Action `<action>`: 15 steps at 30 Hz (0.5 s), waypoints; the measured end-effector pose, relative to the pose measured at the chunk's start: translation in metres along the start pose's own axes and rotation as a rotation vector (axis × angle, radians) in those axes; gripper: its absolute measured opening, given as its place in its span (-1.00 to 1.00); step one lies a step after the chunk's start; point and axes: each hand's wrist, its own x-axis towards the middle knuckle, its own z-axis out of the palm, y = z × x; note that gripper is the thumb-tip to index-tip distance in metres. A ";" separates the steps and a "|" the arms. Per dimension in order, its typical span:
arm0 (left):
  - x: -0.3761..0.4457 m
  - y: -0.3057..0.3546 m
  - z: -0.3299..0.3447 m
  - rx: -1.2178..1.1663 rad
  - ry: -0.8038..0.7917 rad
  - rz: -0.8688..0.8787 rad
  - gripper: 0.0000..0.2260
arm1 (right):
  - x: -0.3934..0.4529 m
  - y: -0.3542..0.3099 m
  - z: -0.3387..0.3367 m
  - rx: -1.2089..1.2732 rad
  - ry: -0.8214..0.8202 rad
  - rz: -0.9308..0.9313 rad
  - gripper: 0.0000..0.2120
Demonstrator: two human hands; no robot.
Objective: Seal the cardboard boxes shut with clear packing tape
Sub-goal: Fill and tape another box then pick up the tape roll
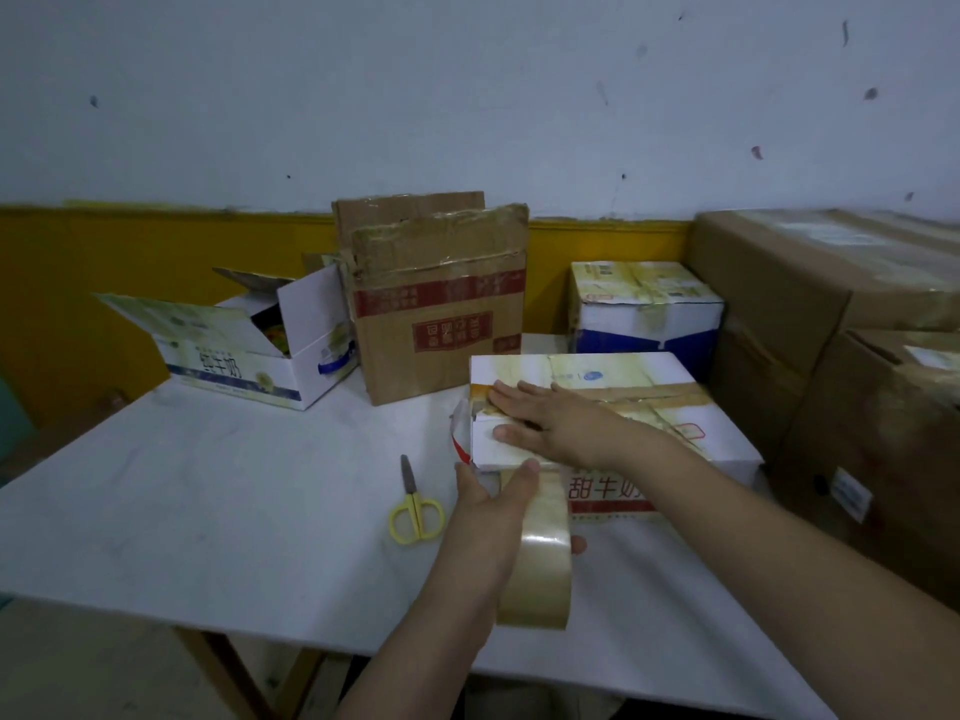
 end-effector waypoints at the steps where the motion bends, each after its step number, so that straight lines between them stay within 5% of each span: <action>1: 0.002 0.000 -0.002 0.095 0.041 0.045 -0.47 | -0.001 -0.001 -0.001 -0.045 0.034 0.014 -0.40; 4: 0.000 0.002 -0.024 0.293 0.062 0.083 -0.35 | -0.027 -0.003 -0.003 -0.166 0.238 0.129 -0.36; 6: 0.004 0.005 -0.039 0.387 0.138 0.130 -0.52 | -0.061 0.012 -0.002 -0.121 0.371 0.288 -0.27; 8: 0.009 0.002 -0.056 0.526 0.185 0.250 -0.64 | -0.099 0.038 -0.001 0.012 0.396 0.471 -0.14; 9: 0.009 0.001 -0.062 0.605 0.170 0.288 -0.54 | -0.116 0.049 0.002 0.104 0.356 0.540 -0.10; 11: 0.013 -0.001 -0.064 0.686 0.050 0.326 -0.35 | -0.136 0.060 0.012 0.324 0.290 0.547 -0.08; 15: 0.026 -0.010 -0.048 0.667 -0.052 0.467 -0.52 | -0.133 0.057 0.031 0.467 0.547 0.502 -0.25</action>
